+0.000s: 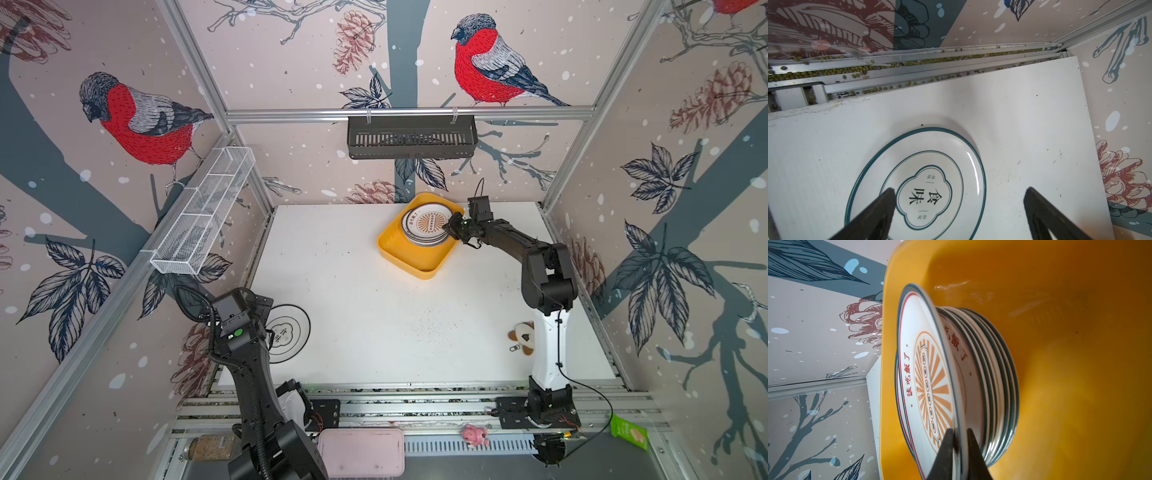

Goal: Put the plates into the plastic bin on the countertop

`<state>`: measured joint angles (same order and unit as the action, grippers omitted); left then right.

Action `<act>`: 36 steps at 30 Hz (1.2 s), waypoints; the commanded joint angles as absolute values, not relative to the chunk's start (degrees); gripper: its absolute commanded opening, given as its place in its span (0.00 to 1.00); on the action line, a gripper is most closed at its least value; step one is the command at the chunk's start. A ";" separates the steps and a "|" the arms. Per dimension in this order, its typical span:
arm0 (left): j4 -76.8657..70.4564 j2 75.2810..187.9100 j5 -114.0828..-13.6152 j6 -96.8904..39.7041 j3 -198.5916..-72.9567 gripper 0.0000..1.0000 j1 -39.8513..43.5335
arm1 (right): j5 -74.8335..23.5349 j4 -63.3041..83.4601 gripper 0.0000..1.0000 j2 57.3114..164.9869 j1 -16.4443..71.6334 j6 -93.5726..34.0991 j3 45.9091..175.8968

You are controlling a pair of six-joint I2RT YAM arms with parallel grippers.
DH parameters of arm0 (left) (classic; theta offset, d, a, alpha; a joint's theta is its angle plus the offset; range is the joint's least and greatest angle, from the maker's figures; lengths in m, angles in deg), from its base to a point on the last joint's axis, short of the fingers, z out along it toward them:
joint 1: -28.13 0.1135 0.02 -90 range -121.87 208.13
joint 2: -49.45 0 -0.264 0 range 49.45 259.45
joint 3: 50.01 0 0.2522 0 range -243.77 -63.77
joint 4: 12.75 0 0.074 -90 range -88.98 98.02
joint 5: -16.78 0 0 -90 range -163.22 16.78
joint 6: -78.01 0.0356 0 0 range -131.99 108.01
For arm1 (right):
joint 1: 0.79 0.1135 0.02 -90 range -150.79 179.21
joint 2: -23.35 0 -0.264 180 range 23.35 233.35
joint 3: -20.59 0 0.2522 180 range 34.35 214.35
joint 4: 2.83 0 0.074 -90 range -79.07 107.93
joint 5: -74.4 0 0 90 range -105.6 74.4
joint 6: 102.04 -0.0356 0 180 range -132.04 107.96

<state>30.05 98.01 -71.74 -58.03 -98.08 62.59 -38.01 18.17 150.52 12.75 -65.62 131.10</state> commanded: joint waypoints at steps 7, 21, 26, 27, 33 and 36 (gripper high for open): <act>32.00 97.47 -72.82 -56.46 -98.23 0.96 64.43 | -37.75 29.32 0.23 153.97 12.38 -59.54 139.14; 36.26 93.37 -73.85 -55.33 -97.85 0.96 65.15 | -38.29 33.05 0.49 152.90 12.92 -56.47 141.35; 36.22 93.31 -73.50 -55.16 -97.89 0.96 65.22 | -38.34 33.25 0.57 152.44 13.35 -56.18 141.35; 36.26 93.32 -73.49 -55.10 -97.90 0.96 65.22 | -38.36 33.17 0.57 152.36 13.44 -56.08 141.31; 36.46 93.46 -74.39 -55.31 -98.05 0.96 65.26 | -38.18 32.44 0.63 151.03 14.03 -55.76 141.01; 36.85 93.43 -76.12 -56.06 -97.99 0.96 65.30 | -38.27 30.80 0.70 149.56 14.17 -55.67 139.68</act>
<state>34.82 93.44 -73.60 -55.49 -97.93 65.15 -38.45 31.79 151.07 13.91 -56.68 140.43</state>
